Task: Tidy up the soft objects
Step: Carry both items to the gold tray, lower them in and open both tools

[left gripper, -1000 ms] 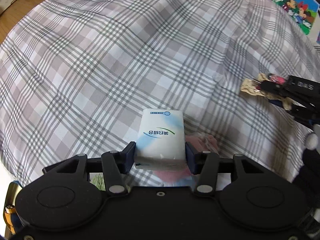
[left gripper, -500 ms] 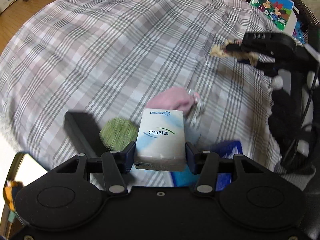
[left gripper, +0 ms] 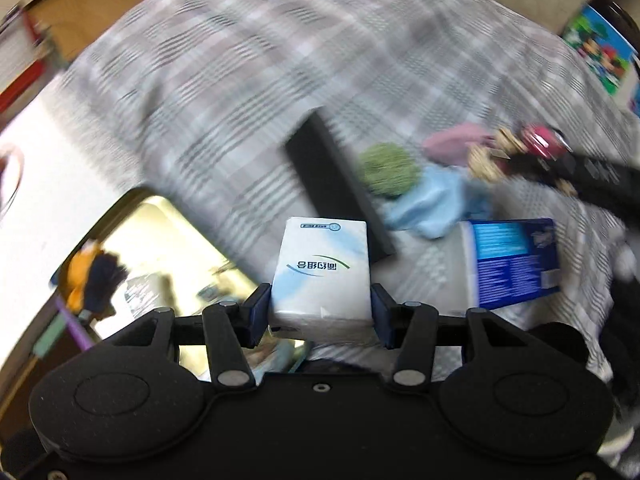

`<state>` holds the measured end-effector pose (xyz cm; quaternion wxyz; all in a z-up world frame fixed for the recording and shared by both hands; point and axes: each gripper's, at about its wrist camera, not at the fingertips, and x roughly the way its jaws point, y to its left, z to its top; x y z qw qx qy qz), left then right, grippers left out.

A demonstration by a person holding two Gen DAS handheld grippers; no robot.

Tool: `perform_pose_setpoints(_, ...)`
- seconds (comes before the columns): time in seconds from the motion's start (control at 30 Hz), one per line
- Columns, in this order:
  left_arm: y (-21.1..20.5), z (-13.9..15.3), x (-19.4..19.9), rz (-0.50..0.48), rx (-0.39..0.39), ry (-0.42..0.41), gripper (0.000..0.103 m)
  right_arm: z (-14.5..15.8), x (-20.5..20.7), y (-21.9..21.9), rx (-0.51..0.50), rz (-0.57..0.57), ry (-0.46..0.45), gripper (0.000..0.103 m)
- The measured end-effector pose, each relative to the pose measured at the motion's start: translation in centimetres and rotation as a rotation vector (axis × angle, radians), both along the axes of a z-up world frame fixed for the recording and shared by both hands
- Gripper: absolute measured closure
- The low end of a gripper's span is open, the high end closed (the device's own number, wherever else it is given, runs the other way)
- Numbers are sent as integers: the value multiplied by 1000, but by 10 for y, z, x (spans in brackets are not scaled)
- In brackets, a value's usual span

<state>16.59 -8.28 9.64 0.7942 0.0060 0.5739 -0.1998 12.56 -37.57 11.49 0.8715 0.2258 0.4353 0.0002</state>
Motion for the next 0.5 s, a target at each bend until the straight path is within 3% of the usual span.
perform_pose_setpoints(0.27,92,-39,7,217,9,31,53,7,-35,105,-25,269,2,66)
perform_pose_setpoints(0.5,143,-69,30,357,30,38,53,-23,-37,180,-19,416,109,66)
